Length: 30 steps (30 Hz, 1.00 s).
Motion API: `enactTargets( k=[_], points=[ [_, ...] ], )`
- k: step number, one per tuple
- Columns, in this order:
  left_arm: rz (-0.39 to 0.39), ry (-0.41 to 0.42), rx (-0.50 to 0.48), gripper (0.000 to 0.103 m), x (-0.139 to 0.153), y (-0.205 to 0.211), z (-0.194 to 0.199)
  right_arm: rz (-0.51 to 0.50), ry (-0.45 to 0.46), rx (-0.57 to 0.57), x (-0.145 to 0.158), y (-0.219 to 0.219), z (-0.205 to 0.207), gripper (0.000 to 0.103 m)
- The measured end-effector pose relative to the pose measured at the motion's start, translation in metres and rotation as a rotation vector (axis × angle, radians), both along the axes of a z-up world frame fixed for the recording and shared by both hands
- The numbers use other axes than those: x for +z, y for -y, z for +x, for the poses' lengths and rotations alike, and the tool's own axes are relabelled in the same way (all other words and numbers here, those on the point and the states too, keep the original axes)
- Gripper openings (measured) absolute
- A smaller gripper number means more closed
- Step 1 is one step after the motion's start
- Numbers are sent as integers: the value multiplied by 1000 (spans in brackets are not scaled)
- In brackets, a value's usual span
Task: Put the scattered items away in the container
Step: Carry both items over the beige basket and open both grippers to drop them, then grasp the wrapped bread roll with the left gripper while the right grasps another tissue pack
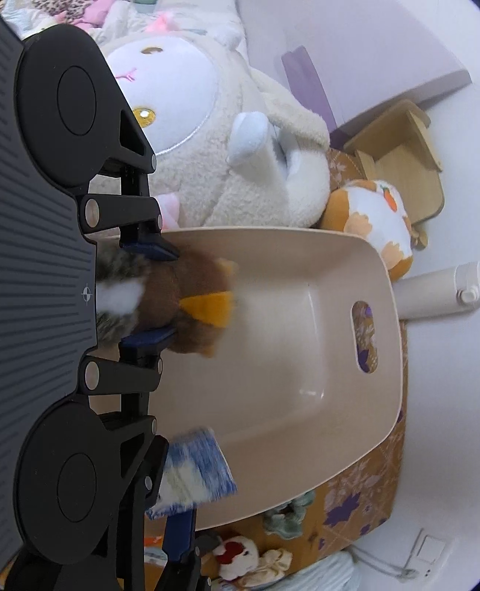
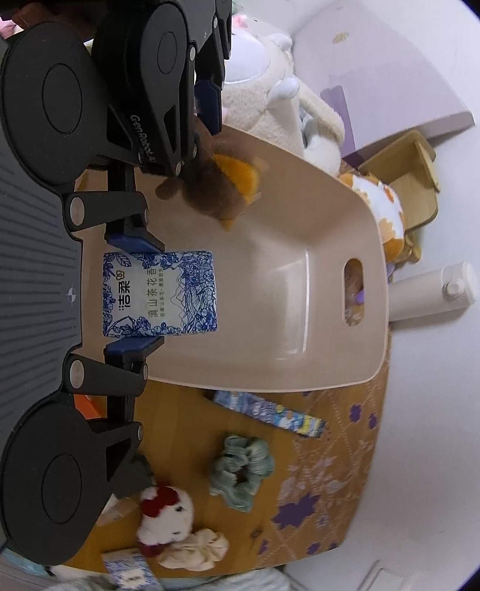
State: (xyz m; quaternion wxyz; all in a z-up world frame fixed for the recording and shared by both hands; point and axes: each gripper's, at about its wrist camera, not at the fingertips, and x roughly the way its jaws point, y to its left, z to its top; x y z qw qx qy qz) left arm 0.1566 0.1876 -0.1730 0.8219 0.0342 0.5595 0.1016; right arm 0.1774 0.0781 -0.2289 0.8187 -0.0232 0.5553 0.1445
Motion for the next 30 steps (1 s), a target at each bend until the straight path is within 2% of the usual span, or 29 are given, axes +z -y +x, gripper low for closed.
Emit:
enactTargets(
  k=[3,5,8,13,14,15,19,21,25,30],
  points=[
    [31,20,-22,49,6,1,-1,9,2,-19,2,1,-3,54],
    [40,35,-29,62,12,0,-2,2,20,-16,8,1,-5,54],
    [41,71,-37,69,24,1,-2,-4,53,-14,22,6,-8,58],
    [33,102,-38,73,43,14,-2,3,112,-27,51,25,-13,67],
    [30,109,-45,73,48,20,-3,0,121,-28,56,31,-14,71],
    [30,115,-53,73,52,27,-5,-6,129,-29,62,38,-15,76],
    [17,134,-98,74,66,66,-15,-34,160,-50,78,74,-20,79],
    [0,138,-124,77,70,89,-21,-40,164,-71,84,100,-21,85],
    [-22,144,-192,79,67,141,-33,-56,152,-107,87,146,-21,85],
    [-38,132,-263,79,49,199,-41,-73,136,-111,84,196,-20,86]
  ],
)
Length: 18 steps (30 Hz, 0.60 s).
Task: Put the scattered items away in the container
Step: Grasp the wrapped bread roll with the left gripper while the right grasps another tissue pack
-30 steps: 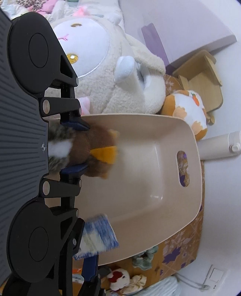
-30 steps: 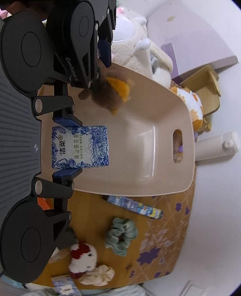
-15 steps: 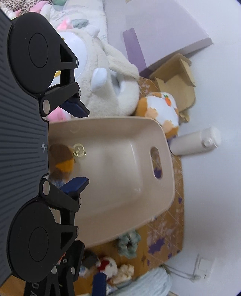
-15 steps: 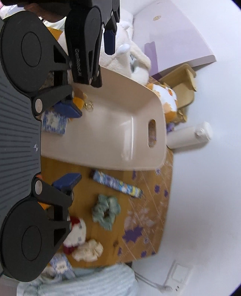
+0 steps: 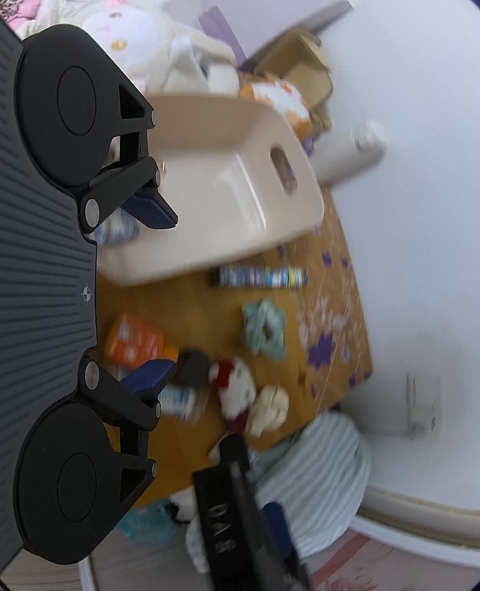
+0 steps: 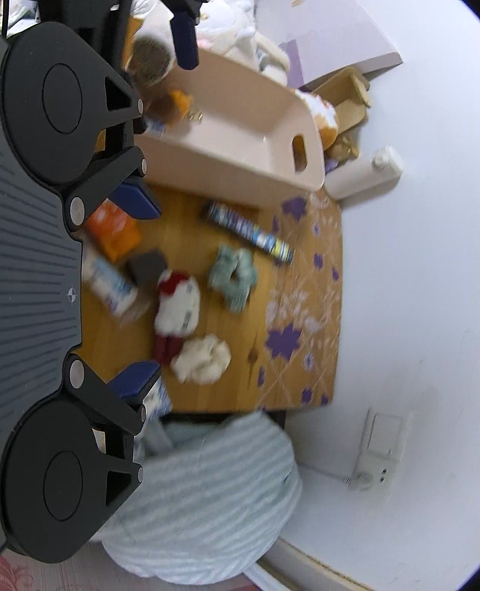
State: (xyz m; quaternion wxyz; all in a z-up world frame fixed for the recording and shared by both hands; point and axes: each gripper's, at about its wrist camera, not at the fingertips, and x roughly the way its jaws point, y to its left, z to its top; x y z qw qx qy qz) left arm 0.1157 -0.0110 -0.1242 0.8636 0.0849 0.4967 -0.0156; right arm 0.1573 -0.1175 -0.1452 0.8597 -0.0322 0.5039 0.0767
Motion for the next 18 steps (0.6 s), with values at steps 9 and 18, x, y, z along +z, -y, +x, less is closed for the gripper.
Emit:
enactTargets(
  k=[9,18],
  points=[
    [-90,-84,-22,79,-50,49,7,-49,-70,68,-27,56,13,86],
    [-132,-160,22,79,-100,70,13,-81,-114,155,-62,78,27,86]
  ],
)
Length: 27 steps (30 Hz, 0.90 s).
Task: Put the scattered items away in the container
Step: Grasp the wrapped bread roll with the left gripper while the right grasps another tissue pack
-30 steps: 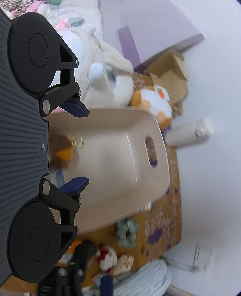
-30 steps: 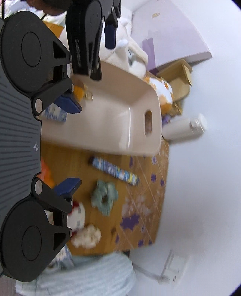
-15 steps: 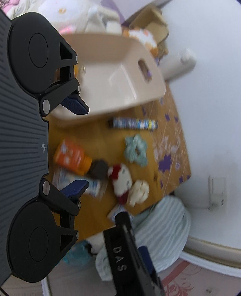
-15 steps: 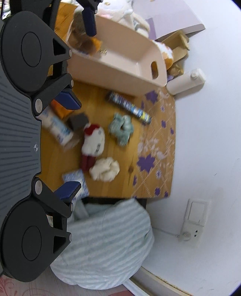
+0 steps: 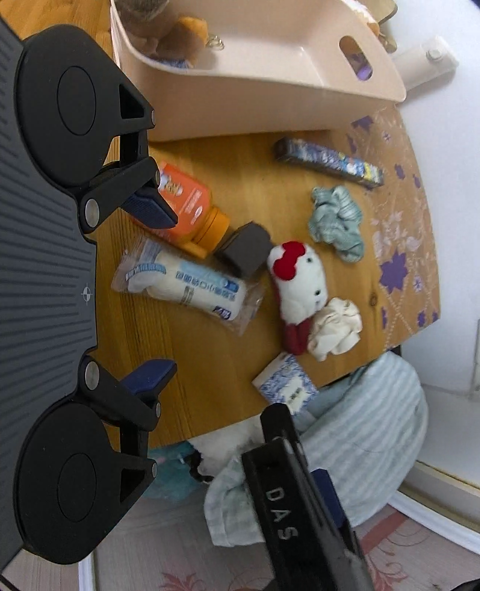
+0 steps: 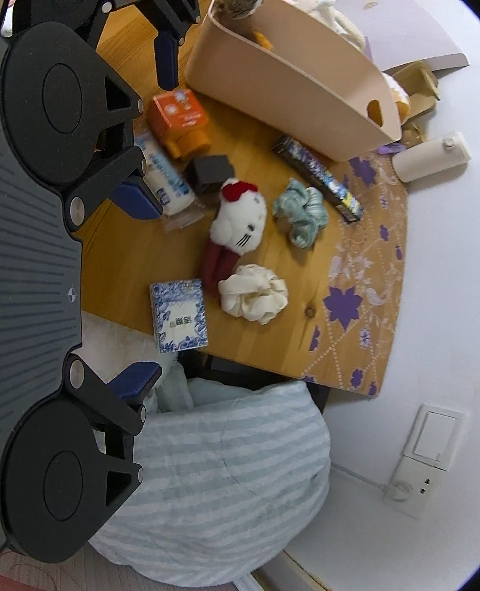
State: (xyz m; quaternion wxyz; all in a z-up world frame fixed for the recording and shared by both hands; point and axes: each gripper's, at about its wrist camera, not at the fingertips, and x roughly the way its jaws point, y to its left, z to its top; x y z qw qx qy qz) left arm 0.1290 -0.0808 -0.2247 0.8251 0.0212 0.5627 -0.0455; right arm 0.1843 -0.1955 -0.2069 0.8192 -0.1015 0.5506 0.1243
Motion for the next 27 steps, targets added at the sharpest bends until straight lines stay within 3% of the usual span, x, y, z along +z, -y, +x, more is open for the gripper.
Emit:
enactTargets(
  k=[6,18,27],
  points=[
    [22,-35,48,79,-26,8,8,14,-29,27,-21,10,11,86],
    [106,-31,189,79,-49,5,20,-2,-34,114,-55,4,38,86],
    [137,-36,204,79,-63,6,26,-20,-36,118,-73,2,51,82]
  ],
)
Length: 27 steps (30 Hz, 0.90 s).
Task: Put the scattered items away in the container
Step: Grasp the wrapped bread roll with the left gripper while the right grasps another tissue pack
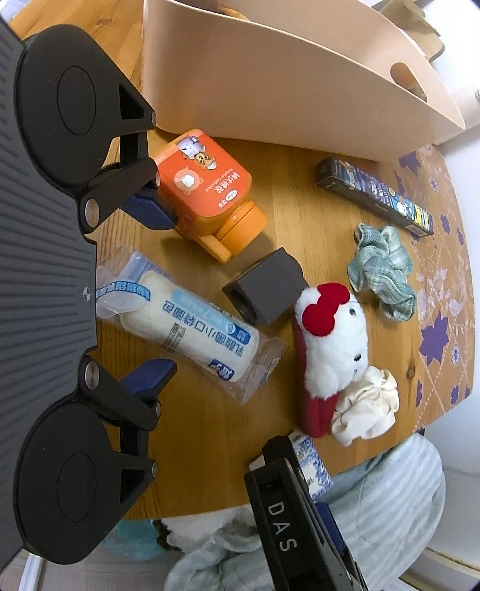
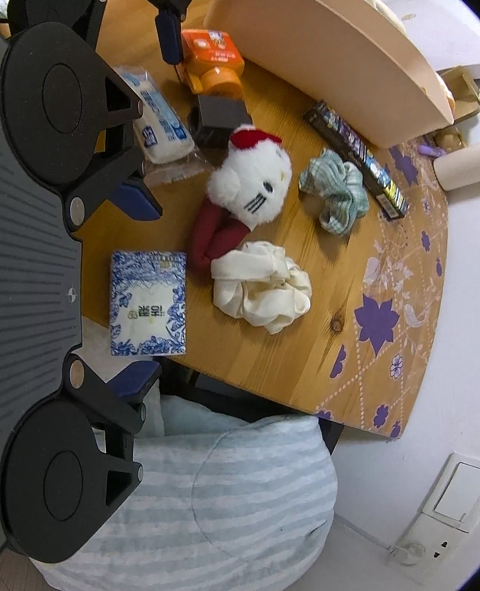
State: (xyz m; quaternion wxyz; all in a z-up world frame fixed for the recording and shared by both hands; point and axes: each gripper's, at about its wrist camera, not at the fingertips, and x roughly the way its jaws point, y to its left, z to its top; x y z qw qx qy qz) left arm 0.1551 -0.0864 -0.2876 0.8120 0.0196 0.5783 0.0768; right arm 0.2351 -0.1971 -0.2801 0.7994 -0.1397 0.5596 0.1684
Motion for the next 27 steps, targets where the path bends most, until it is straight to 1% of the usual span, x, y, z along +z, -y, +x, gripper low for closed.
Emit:
enactTargets(
  k=[4,7,9,10,12,14,15,17,18,20,23,27],
  points=[
    [6,2,4,78,-3,1,1,5,-8,-5,-7,1,4,80],
    [6,9,4,77,-3,1,2,-10,-17,-10,-13,0,6,74],
    [-9,9,7,74,-3,0,2,-13,-26,-9,-15,0,6,66],
    [-22,8,11,71,-3,-2,2,-13,-28,-8,-15,-1,5,65],
    [-42,6,16,67,-2,-3,3,-18,-26,-2,-15,-2,4,61],
    [-55,7,8,58,-2,-2,2,-24,-23,2,-15,-4,3,60],
    [-61,7,2,55,-1,-1,2,-26,-22,3,-15,-4,3,60],
    [-61,7,-8,47,0,1,2,-28,-20,2,-14,-4,3,60],
    [-54,6,-14,45,0,2,2,-26,-20,0,-14,-4,2,60],
    [-33,10,-23,35,2,4,0,-18,-20,-4,-14,-4,2,60],
    [-21,15,-24,29,4,5,0,11,-26,-14,-11,-2,0,60],
    [-18,28,-20,27,12,2,0,25,-8,-16,-3,-4,-4,60]
  ],
)
